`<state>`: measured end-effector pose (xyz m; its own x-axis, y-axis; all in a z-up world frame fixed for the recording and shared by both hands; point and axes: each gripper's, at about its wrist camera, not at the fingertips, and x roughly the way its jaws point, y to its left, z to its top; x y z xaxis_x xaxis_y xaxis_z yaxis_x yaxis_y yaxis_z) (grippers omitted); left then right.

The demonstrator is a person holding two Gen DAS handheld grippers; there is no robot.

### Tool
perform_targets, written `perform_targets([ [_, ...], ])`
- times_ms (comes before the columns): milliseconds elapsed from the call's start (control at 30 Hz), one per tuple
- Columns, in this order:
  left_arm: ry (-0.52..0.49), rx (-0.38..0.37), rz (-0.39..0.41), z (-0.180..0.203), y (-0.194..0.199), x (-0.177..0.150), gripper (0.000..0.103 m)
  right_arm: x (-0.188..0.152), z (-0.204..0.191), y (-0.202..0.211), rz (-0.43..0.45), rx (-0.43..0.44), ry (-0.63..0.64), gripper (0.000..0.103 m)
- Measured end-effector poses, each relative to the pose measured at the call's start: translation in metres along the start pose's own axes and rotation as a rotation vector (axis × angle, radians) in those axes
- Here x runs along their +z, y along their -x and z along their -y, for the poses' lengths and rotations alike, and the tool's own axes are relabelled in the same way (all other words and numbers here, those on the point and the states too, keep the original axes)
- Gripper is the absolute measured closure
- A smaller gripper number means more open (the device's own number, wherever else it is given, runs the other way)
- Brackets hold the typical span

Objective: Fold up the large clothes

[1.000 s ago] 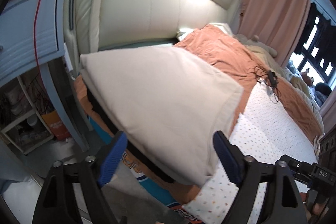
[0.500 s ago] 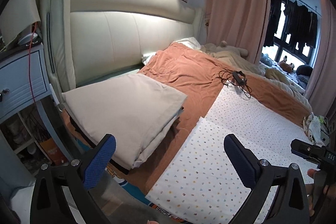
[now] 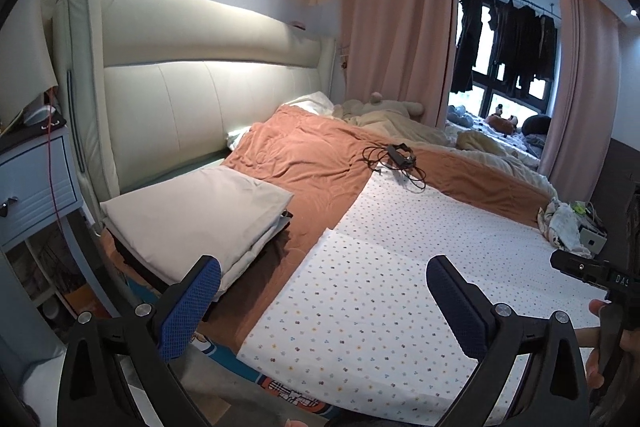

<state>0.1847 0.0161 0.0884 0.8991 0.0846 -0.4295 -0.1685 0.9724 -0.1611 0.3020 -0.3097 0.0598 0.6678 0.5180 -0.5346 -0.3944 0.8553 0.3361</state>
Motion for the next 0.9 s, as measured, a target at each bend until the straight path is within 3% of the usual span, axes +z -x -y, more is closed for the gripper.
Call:
perform_targets([
  [533, -0.088, -0.133, 0.078, 0.055, 0.091, -0.049, 0.0, -0.059, 0.005, 0.125, 0.136, -0.184, 0.102, 0.0],
  [900, -0.125, -0.176, 0.103, 0.06, 0.127, -0.092, 0.0, -0.106, 0.022, 0.183, 0.21, -0.247, 0.112, 0.0],
])
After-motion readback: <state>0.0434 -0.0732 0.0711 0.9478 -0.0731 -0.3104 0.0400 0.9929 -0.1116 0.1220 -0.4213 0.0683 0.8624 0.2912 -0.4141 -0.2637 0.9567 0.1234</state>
